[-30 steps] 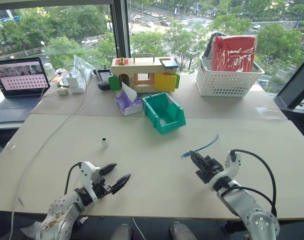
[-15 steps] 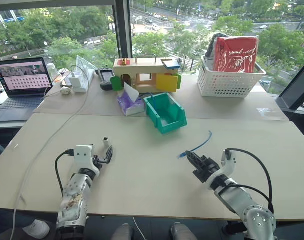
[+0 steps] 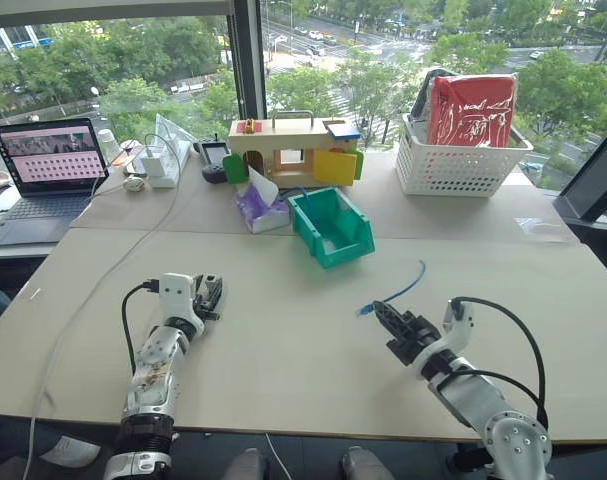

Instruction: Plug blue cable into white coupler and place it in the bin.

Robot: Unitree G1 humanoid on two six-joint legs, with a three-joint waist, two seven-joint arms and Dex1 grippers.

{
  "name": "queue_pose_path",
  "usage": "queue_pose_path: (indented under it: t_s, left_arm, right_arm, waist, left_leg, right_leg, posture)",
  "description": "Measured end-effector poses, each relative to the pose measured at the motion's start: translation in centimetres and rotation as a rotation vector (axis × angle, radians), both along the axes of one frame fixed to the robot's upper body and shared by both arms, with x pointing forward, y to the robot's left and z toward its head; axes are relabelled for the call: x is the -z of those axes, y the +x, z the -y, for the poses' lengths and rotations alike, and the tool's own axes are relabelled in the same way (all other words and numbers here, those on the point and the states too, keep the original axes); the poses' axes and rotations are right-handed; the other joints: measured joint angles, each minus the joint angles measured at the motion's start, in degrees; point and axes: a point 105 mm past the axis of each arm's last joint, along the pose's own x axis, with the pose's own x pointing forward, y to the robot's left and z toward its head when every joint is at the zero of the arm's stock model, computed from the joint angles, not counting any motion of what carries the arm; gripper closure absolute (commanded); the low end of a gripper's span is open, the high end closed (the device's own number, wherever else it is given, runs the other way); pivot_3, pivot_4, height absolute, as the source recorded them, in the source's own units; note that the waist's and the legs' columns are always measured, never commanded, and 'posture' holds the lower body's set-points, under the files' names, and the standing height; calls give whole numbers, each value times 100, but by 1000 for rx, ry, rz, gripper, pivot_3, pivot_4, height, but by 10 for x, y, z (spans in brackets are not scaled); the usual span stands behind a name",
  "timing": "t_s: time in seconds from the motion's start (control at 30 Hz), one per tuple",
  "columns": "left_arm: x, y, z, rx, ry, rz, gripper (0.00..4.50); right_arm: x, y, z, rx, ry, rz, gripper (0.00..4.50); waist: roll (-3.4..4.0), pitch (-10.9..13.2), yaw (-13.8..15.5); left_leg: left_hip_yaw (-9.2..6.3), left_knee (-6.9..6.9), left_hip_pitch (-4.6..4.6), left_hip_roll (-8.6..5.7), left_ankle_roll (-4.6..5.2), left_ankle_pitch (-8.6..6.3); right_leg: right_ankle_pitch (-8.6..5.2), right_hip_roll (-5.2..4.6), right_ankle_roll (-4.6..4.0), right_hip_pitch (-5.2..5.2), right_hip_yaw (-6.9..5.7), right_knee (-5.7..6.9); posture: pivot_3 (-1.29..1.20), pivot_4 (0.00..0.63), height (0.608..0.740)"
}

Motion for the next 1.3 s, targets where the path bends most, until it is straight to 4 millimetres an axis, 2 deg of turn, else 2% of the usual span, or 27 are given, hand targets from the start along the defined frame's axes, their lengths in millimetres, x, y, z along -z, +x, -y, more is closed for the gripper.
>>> queue_pose_path:
  t_s: [0.03, 0.13, 0.2, 0.33, 0.47, 0.57, 0.63, 0.73, 0.87, 1.07, 1.3]
  left_arm:
    - [-1, -1, 3, 24, -11, 1, 3859]
    - [-3, -4, 21, 151, -43, 2, 3842]
    - [-4, -8, 47, 321, -27, -11, 3842]
    - [-15, -26, 115, 776, 122, -9, 3842]
    - [-17, -39, 142, 1021, 267, -22, 3842]
    - [-14, -51, 167, 1181, 345, -27, 3842]
    - [-7, -52, 179, 1213, 381, -69, 3842]
    - [-9, -49, 197, 1215, 409, -94, 3842]
    - [-8, -50, 215, 1206, 373, -158, 3842]
    - [-11, -56, 220, 1197, 363, -273, 3842]
    - [-11, -58, 219, 1177, 362, -307, 3842]
  right_arm:
    - [0, 0, 0, 1, 0, 0, 4500]
    - [0, 0, 0, 4, -7, 0, 4500]
    - [-1, 1, 3, 23, -33, 11, 4500]
    - [-10, 3, 11, 77, -94, 62, 4500]
    - [-19, 2, 17, 119, -146, 104, 4500]
    - [-33, -1, 14, 117, -191, 159, 4500]
    - [-37, -3, 13, 124, -205, 165, 4500]
    - [-38, -7, 8, 98, -238, 147, 4500]
    - [-19, -21, -3, -1, -274, 48, 4500]
    - [-20, -24, -7, -22, -249, 30, 4500]
    - [-20, -25, -12, -39, -251, 33, 4500]
  waist:
    - [0, 0, 1]
    - [0, 0, 3]
    - [-1, 0, 3]
    - [-4, 2, -20]
    - [-3, 2, -76]
    - [-4, 3, -55]
    - [-5, 4, -40]
    - [-6, 3, -10]
    - [-7, 4, 3]
    - [-7, 4, -6]
    - [-7, 3, -5]
  left_leg:
    - [0, 0, -2, 0, 0, 0]
    - [-5, 0, -13, 0, 0, 0]
    - [-10, -1, -26, -1, 0, 0]
    - [-14, 0, -65, -4, 0, 0]
    - [-18, -6, -70, 3, 1, 0]
    - [-18, -4, -71, 1, 1, 0]
    - [-18, -2, -71, 0, 2, 0]
    - [-24, 3, -71, -4, 2, 0]
    - [-24, 3, -73, -5, 2, 0]
    - [-26, 3, -71, -4, 2, 0]
    - [-26, 3, -71, -4, 2, 0]
  right_leg:
    - [0, -1, 0, 0, -1, -2]
    - [2, -2, 1, 0, -8, -24]
    - [5, -2, 3, 0, -15, -41]
    - [29, -1, -26, -33, -16, -52]
    - [31, 9, -34, -45, -16, -47]
    - [25, 6, -24, -41, -15, -52]
    - [18, 6, -12, -41, -15, -50]
    - [10, 2, 4, -32, -19, -52]
    - [11, 0, 4, -33, -19, -52]
    - [8, 1, 8, -31, -20, -52]
    - [9, 1, 6, -31, -20, -52]
  posture:
    - [0, 150, 729]
    - [0, 150, 729]
    - [0, 150, 729]
    - [0, 150, 729]
    - [0, 150, 729]
    - [0, 150, 729]
    - [0, 150, 729]
    - [0, 150, 729]
    - [0, 150, 729]
    - [0, 150, 729]
    - [0, 150, 729]
